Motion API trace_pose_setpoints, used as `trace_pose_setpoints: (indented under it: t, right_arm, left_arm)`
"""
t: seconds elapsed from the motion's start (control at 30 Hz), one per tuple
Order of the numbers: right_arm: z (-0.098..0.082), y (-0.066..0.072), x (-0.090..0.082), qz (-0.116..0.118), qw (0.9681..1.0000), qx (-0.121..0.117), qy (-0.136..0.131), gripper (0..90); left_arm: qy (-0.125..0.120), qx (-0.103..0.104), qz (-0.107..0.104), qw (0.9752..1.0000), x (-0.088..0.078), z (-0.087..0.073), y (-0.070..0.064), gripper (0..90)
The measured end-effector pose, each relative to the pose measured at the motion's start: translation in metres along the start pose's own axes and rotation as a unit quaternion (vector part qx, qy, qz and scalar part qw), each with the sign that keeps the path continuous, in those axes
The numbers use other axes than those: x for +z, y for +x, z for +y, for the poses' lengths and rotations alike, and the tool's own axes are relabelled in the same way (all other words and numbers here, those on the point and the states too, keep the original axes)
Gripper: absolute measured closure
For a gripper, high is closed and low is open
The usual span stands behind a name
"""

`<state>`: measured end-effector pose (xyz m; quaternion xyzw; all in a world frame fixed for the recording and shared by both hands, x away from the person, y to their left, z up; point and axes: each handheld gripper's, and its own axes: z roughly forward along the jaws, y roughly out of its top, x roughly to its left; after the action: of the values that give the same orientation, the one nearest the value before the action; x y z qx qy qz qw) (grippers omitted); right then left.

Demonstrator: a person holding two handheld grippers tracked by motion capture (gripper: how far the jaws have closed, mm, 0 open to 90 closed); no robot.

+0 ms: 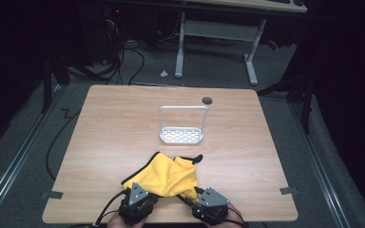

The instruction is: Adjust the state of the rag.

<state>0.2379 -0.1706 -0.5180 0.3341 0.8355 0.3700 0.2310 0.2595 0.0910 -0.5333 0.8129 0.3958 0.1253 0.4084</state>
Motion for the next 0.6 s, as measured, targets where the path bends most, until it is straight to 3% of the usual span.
trace_pose_setpoints:
  t: [0.07,0.13,0.3,0.37,0.47,0.5,0.57,0.6]
  right_arm:
    - [0.0,0.0,0.001,-0.007,0.9999,-0.003,0.008,67.8]
    - [0.0,-0.001,0.0,-0.016,0.9998,-0.004,0.01,83.6]
    - [0.006,-0.015,-0.016,-0.037,0.9985,0.022,-0.033,85.0]
    - [0.011,-0.021,-0.023,-0.046,0.9971,0.032,-0.052,84.6]
    - [0.014,-0.029,-0.027,-0.05,0.995,0.054,-0.069,84.3]
    - [0.014,-0.029,-0.025,-0.05,0.995,0.056,-0.066,84.1]
    - [0.011,-0.029,-0.021,-0.039,0.9958,0.06,-0.057,84.0]
    - [0.01,-0.027,-0.019,-0.031,0.9962,0.062,-0.053,83.9]
  left_arm:
    - [-0.005,0.007,0.002,1.0,-0.002,0.0,0.001,89.9]
    - [-0.011,0.007,-0.001,0.9999,-0.005,0.001,0.002,90.0]
    - [-0.055,0.01,0.009,0.9984,-0.027,0.009,0.006,90.0]
    - [-0.069,0.006,0.004,0.9976,-0.034,0.012,0.009,90.0]
    - [-0.063,0.0,-0.013,0.9979,-0.028,0.009,0.007,89.6]
    - [-0.045,-0.003,-0.025,0.9987,-0.022,0.008,0.005,76.7]
    - [-0.034,-0.002,-0.046,0.9984,-0.013,0.005,-0.003,64.5]
    - [-0.031,0.011,-0.05,0.9982,-0.011,0.005,-0.01,60.6]
